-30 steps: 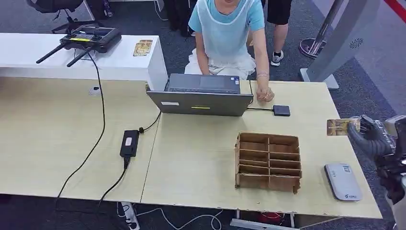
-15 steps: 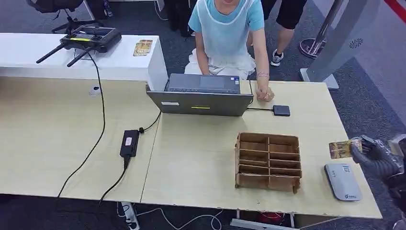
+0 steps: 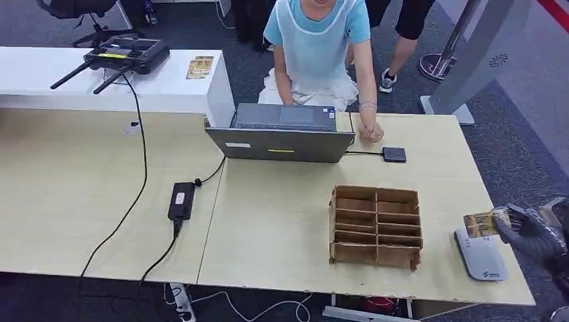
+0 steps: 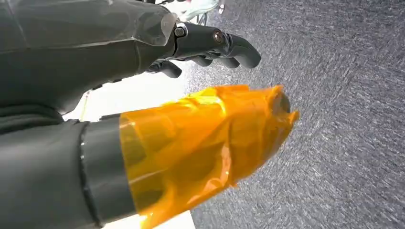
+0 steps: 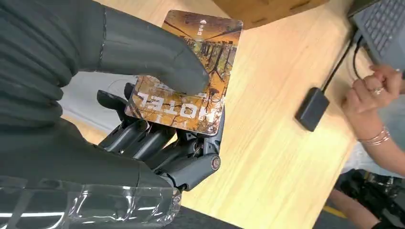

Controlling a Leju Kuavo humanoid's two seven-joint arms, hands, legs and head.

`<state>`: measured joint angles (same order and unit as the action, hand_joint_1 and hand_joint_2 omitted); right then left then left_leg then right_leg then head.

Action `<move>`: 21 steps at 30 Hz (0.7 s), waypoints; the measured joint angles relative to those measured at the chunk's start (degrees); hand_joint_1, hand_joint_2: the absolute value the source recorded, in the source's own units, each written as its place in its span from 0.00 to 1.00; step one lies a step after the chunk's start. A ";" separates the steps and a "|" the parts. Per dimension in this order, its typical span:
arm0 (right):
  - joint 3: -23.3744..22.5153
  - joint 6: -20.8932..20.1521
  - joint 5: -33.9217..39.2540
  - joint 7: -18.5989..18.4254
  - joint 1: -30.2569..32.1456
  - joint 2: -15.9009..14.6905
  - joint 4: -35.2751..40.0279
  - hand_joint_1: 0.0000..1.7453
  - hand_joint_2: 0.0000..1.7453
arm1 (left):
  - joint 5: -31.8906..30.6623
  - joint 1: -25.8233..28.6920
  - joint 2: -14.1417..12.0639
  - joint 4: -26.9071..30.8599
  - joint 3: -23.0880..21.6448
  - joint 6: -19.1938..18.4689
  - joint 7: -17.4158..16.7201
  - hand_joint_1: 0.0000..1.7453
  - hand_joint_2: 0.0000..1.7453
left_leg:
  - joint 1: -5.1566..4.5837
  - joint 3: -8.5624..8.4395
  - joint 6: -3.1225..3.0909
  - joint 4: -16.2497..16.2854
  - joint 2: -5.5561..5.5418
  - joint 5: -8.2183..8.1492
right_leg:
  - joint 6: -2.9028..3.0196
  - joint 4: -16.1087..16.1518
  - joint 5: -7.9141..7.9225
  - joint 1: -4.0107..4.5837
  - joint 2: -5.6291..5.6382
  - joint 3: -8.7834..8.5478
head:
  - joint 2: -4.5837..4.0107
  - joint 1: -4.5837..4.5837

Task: Pass the card to the sensor for recognition and then transmit it.

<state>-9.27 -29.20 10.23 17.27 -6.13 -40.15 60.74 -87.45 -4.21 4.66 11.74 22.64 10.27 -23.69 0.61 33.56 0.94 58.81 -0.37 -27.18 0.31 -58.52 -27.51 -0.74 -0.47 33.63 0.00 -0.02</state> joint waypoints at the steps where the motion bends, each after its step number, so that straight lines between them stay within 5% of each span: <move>1: 0.20 0.27 -0.09 0.00 0.00 0.00 -0.22 1.00 1.00 | -0.05 0.00 -0.02 0.00 0.04 0.00 0.00 0.00 0.00 | 0.00 0.00 0.00 0.00 0.00 0.00 | 0.00 0.00 0.00 -0.01 0.01 0.00 | 0.02 -0.04; 21: 5.16 4.97 -5.97 0.90 -2.09 0.20 -5.05 1.00 1.00 | -0.48 -0.07 -0.02 0.00 0.72 0.00 -0.02 0.00 0.00 | 0.00 0.03 0.00 -0.01 0.01 0.00 | 0.00 -0.01 0.00 0.00 -0.01 0.00 | 0.02 -0.02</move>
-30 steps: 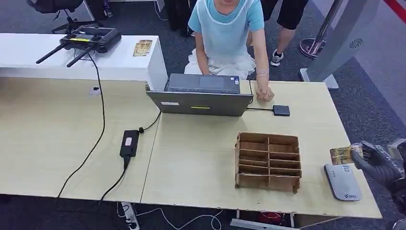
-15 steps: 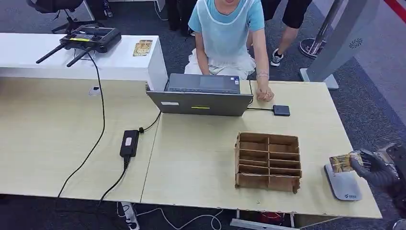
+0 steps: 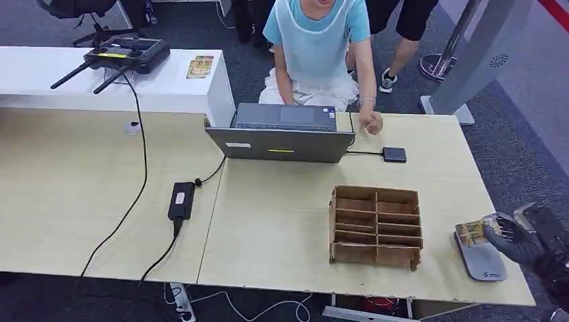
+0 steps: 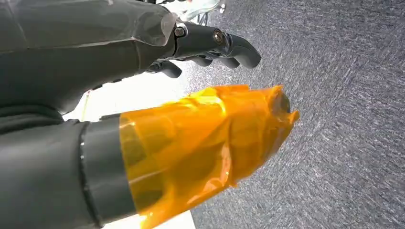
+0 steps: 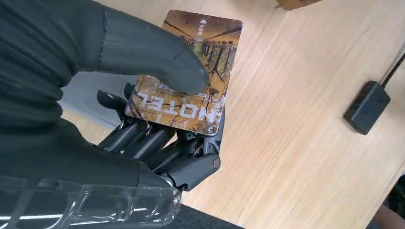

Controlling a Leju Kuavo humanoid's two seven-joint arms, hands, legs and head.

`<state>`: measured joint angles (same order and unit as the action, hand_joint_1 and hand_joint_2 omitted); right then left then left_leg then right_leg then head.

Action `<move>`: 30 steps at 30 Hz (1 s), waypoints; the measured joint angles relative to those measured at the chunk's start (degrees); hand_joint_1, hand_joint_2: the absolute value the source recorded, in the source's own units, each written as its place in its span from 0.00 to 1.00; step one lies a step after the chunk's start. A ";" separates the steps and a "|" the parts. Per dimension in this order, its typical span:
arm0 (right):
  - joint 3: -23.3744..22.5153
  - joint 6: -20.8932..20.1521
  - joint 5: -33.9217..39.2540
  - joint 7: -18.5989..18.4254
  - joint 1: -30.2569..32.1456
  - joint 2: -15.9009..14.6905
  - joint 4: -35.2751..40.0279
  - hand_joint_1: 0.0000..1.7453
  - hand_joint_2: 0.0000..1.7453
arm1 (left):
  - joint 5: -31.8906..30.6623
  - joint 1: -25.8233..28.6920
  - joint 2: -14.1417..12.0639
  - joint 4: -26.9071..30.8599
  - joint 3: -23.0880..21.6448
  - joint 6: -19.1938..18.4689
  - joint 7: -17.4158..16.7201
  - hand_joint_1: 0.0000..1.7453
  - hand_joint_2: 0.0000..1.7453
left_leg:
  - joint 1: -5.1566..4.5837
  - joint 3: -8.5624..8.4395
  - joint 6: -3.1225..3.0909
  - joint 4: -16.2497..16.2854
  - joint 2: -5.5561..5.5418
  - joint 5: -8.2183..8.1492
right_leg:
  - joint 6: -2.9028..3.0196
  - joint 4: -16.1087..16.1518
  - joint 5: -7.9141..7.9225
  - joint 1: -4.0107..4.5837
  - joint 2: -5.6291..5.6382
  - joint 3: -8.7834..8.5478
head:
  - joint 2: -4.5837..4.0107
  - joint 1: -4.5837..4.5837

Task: Pass the card to the sensor for recognition and then transmit it.

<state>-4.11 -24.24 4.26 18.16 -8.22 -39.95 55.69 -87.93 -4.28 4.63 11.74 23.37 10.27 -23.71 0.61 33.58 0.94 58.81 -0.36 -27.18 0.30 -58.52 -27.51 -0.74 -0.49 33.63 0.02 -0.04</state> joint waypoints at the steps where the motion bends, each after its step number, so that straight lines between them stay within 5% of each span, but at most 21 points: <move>1: 0.19 0.45 -0.06 0.13 -0.14 0.11 -0.28 1.00 1.00 | 0.00 0.00 0.00 0.00 0.00 0.00 0.00 0.00 0.00 | 0.00 0.00 0.00 0.00 0.00 0.00 | 0.00 0.00 0.00 0.00 0.00 0.00 | 0.00 -0.02; 30: 2.60 6.58 -6.01 -0.28 -3.74 0.76 -7.93 1.00 1.00 | -0.72 0.00 0.00 0.00 0.02 0.00 -0.74 0.00 0.00 | 0.00 0.00 -0.01 0.00 0.00 -0.01 | 0.00 0.00 0.00 0.00 -0.01 0.00 | 0.00 -0.02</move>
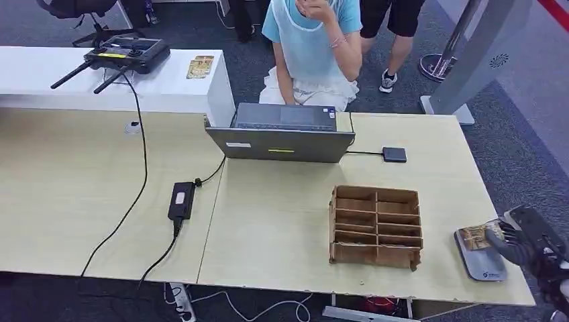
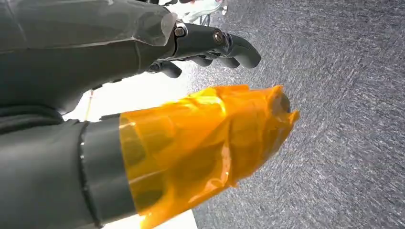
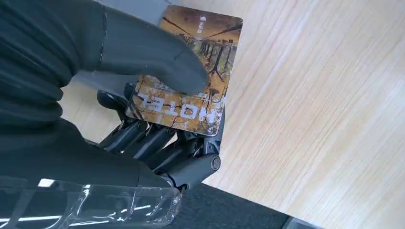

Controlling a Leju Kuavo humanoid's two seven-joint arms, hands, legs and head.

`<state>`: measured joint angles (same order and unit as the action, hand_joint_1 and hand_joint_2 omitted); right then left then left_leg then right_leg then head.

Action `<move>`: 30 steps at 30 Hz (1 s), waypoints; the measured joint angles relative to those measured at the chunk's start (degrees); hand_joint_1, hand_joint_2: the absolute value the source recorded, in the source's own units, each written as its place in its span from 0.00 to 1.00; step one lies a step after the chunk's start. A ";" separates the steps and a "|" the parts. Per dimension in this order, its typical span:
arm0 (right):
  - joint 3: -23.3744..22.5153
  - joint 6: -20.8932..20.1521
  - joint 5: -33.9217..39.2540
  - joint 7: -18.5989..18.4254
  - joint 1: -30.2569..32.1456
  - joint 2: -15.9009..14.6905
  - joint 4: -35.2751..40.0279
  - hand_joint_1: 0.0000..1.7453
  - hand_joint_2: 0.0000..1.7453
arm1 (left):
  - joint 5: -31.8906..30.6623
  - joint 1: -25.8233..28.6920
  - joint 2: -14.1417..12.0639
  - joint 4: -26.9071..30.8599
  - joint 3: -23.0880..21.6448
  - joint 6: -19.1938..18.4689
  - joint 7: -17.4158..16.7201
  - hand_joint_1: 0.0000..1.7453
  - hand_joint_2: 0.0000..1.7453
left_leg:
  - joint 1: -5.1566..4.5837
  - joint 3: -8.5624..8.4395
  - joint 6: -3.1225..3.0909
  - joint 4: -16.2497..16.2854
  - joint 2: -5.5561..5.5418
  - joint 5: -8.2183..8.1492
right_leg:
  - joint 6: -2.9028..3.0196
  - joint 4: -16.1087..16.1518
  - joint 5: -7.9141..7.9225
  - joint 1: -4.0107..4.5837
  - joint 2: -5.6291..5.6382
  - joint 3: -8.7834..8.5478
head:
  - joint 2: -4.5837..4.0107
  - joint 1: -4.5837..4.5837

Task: Pass the card to the sensor for recognition and then transmit it.

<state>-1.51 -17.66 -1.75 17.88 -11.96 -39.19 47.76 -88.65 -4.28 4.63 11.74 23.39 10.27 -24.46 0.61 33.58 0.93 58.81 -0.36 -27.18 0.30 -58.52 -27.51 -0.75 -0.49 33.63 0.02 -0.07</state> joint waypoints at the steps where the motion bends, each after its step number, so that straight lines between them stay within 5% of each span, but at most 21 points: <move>1: 0.00 0.13 -0.17 0.00 -0.07 0.11 -0.26 1.00 1.00 | -0.02 0.00 0.00 0.00 0.00 0.00 0.00 0.00 0.00 | 0.00 0.00 0.00 0.00 0.00 0.00 | 0.00 0.00 0.00 0.00 0.00 0.00 | 0.00 0.00; 30: -1.33 1.14 -0.29 0.39 -0.79 1.83 -2.45 1.00 1.00 | -0.46 0.00 0.07 0.00 0.11 -0.07 -0.15 0.00 0.00 | 0.00 -0.01 0.00 0.00 0.00 0.00 | 0.00 0.00 0.00 0.00 0.01 -0.01 | 0.00 0.00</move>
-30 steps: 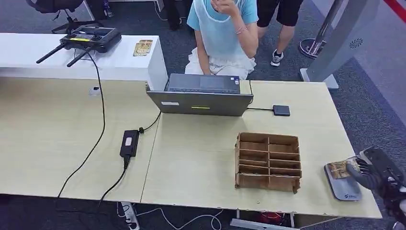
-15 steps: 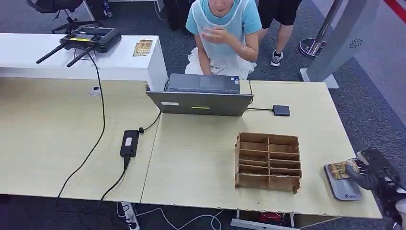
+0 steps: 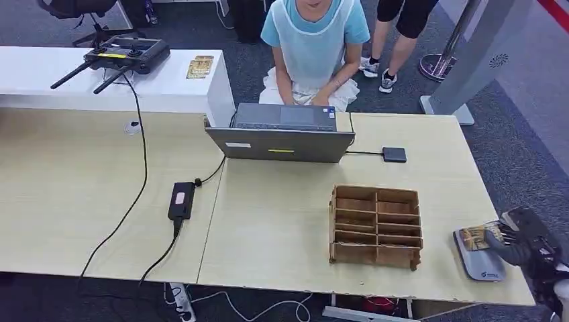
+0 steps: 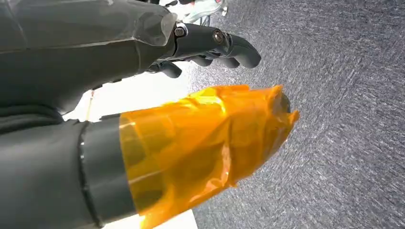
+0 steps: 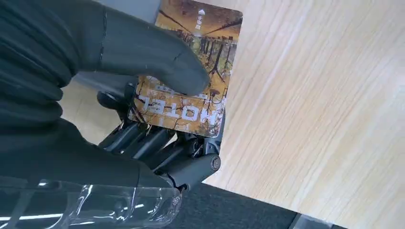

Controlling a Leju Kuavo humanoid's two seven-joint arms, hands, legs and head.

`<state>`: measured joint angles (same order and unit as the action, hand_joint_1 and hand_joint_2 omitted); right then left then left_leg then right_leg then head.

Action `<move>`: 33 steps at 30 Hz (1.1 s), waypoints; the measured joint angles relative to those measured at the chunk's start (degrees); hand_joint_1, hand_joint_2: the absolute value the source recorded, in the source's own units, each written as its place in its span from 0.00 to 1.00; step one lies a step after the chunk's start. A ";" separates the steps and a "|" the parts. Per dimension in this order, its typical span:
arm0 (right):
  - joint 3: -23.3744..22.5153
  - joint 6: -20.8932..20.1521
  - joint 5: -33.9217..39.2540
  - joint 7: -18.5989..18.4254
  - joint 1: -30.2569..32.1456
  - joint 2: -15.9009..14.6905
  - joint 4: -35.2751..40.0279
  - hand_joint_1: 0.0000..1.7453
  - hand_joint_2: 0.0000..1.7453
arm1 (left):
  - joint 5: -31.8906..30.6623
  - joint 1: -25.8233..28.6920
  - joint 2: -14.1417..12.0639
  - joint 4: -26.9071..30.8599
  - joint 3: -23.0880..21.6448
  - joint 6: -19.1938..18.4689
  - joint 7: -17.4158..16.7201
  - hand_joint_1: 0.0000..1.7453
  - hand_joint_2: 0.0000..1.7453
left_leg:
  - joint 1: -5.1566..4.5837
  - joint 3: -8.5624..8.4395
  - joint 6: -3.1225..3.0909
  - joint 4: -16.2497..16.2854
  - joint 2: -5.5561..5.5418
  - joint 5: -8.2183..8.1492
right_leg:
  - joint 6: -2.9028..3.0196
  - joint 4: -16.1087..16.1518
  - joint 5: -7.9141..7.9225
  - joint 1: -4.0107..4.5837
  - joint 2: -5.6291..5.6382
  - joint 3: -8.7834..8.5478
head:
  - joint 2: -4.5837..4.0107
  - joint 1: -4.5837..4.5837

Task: Pass the card to the sensor for recognition and then transmit it.

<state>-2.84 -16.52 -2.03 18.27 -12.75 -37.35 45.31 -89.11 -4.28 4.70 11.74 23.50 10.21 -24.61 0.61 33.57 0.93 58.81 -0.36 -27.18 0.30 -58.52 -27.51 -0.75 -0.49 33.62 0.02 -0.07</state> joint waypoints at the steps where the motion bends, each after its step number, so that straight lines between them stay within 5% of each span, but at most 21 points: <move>1: -0.24 -0.31 0.44 0.22 0.00 0.11 0.02 1.00 1.00 | 0.00 0.00 0.00 0.00 0.07 0.00 0.00 0.00 0.00 | 0.00 0.00 0.00 0.00 0.00 0.00 | 0.00 0.00 0.00 0.00 0.00 0.00 | 0.00 0.02; 22: -5.18 -3.80 6.32 3.61 0.16 1.18 6.89 1.00 1.00 | -0.55 0.03 0.00 0.00 0.83 -0.11 0.17 0.00 0.00 | -0.01 0.03 0.00 0.00 0.00 0.00 | 0.00 -0.02 0.00 -0.01 0.00 0.01 | 0.00 0.00; 24: -5.99 0.38 4.19 3.65 -0.16 1.77 10.47 1.00 1.00 | -0.70 0.04 0.00 0.00 0.85 -0.31 0.17 0.00 0.00 | 0.00 0.09 0.00 -0.01 0.00 0.00 | 0.00 -0.04 0.00 0.00 0.00 0.00 | -0.02 0.02; 26: -5.88 13.61 -5.52 2.62 -3.69 5.46 20.93 1.00 1.00 | -0.77 -0.18 0.31 0.00 0.76 -0.79 0.09 0.00 0.00 | 0.01 0.01 0.02 -0.01 0.06 0.02 | 0.01 -0.06 0.01 0.01 0.03 0.01 | -0.02 0.02; 27: -5.66 15.83 -8.16 2.38 -4.86 6.60 23.31 1.00 1.00 | -0.79 -0.20 0.35 0.00 0.50 -0.96 0.07 0.00 0.00 | 0.01 0.00 0.03 -0.01 0.08 0.03 | 0.02 -0.07 0.01 0.01 0.05 0.01 | 0.00 0.02; 33: -4.59 18.25 -11.12 1.18 -7.88 8.68 27.56 1.00 1.00 | -0.79 -0.60 0.50 0.00 -0.13 -1.20 -0.02 0.00 0.00 | 0.01 0.01 0.03 -0.01 0.00 0.03 | 0.02 -0.06 0.01 0.01 -0.02 0.01 | 0.00 0.02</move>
<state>-7.43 1.73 -13.16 19.45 -20.62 -28.68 72.87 -89.90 -4.88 5.20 11.74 23.36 9.01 -24.63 0.61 33.58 0.95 58.80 -0.36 -27.15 0.32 -58.58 -27.50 -0.74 -0.50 33.63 0.02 -0.04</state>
